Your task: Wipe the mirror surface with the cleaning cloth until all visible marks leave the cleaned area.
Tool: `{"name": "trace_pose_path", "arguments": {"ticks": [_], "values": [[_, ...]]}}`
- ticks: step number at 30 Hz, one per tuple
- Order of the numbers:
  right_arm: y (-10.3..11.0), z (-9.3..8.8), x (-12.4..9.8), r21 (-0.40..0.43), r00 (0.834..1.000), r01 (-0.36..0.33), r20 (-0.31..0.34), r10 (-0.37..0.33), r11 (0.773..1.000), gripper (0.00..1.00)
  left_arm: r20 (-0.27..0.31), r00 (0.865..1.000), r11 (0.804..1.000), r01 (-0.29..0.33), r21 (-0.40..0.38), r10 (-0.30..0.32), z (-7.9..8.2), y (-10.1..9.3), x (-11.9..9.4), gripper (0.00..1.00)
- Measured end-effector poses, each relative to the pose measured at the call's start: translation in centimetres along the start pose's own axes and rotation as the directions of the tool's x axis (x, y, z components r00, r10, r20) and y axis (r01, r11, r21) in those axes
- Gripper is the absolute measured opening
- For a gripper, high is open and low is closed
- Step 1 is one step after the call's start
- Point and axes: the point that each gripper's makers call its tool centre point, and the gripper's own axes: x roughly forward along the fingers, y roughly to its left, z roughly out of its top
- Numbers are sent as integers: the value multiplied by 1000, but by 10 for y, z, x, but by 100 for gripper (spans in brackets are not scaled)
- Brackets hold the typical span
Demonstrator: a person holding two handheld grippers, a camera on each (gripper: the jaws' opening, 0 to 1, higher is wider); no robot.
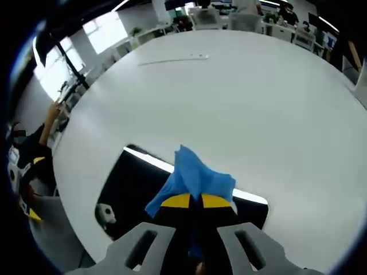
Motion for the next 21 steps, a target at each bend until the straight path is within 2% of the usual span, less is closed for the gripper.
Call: {"name": "trace_pose_path", "arguments": {"ticks": [11,21], "values": [[-6,-2,-3,-39,1000,-5,2,5,999,0,0,1000,1000,-1,0,1,0,1,0,99],[-23,-7,-8,-23,1000,19,2,-19,1000,0,-5,1000,1000,2,-4,-3,0,0,1,99]]}}
